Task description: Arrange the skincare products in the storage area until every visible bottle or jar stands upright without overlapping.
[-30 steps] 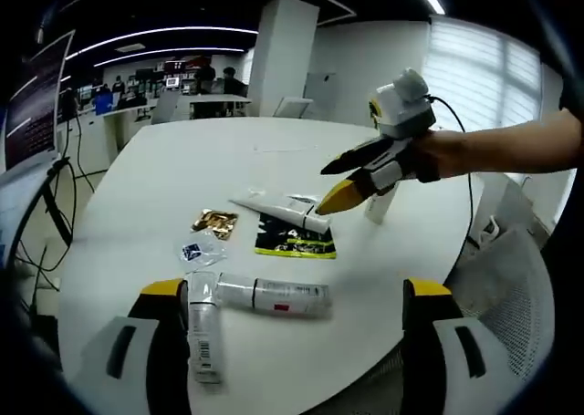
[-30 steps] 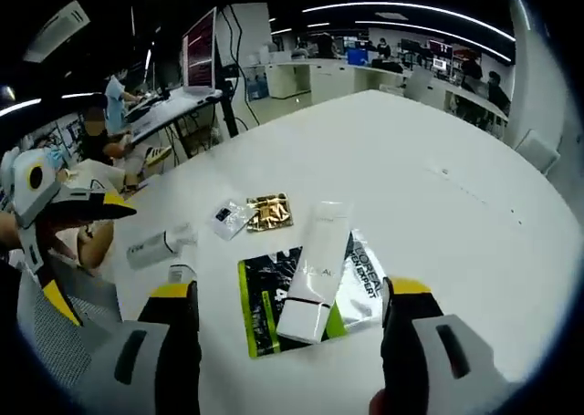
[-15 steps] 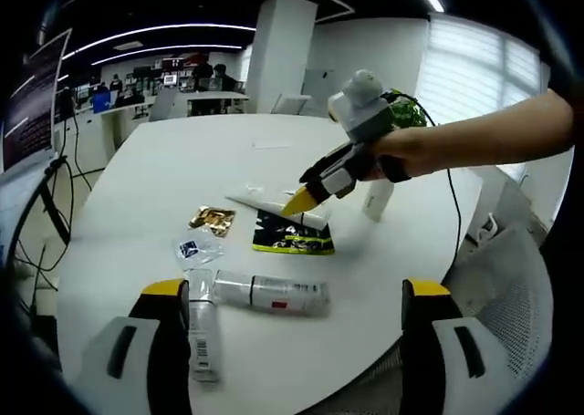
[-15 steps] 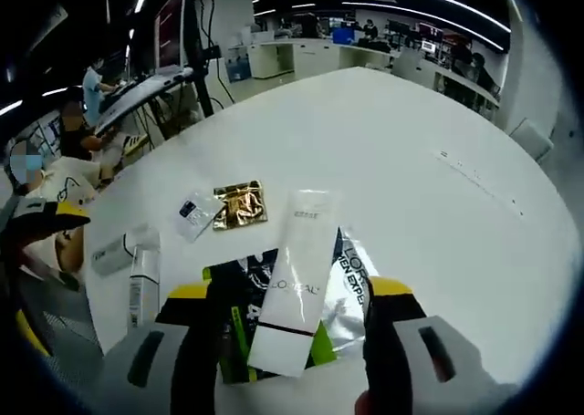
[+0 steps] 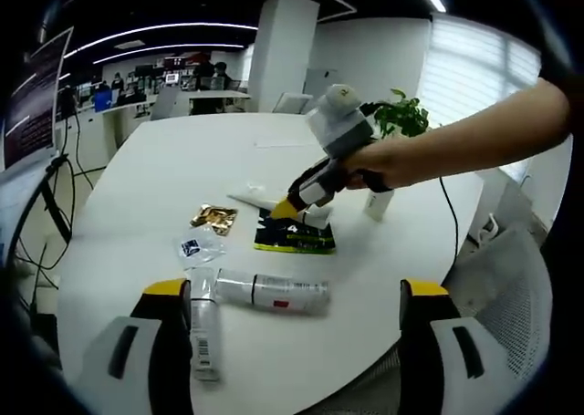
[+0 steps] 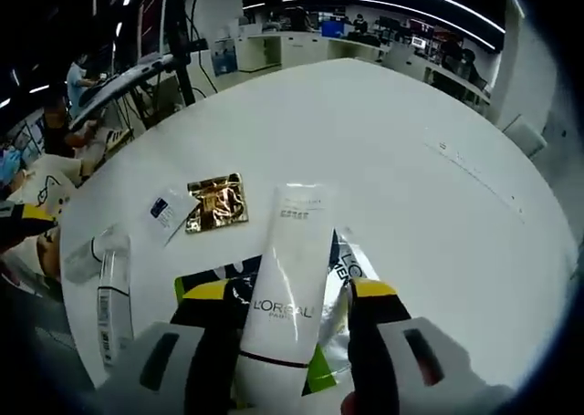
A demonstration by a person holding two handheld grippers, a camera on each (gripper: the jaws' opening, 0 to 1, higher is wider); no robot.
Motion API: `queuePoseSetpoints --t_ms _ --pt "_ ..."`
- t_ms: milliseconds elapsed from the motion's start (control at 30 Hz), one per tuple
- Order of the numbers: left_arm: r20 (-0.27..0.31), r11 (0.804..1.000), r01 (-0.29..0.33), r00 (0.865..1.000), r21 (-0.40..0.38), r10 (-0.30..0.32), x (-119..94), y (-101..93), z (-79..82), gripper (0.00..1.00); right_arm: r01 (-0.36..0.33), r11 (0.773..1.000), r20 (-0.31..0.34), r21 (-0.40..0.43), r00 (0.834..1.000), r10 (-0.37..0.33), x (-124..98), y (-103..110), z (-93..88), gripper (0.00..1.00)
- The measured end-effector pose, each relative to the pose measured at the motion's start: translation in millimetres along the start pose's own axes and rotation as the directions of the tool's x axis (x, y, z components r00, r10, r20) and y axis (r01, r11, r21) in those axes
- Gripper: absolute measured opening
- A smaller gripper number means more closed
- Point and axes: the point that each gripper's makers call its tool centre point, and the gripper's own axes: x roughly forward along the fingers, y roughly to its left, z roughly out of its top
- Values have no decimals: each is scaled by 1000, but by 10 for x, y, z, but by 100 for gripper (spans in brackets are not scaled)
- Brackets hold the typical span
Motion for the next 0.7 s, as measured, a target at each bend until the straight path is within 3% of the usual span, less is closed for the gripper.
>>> queuePoseSetpoints --t_ms 300,433,700 --pt "-6 1000 -6 1000 -1 6 2 15 -10 86 16 999 -6 -38 1000 -16 72 -27 -11 43" --pt "-9 1000 -8 1000 -3 8 5 22 -17 85 6 1000 3 -10 1000 -6 96 -16 -8 36" --pt "-10 1000 -11 1000 0 11 6 14 -7 85 15 1000 12 -16 1000 -15 84 -13 -4 32"
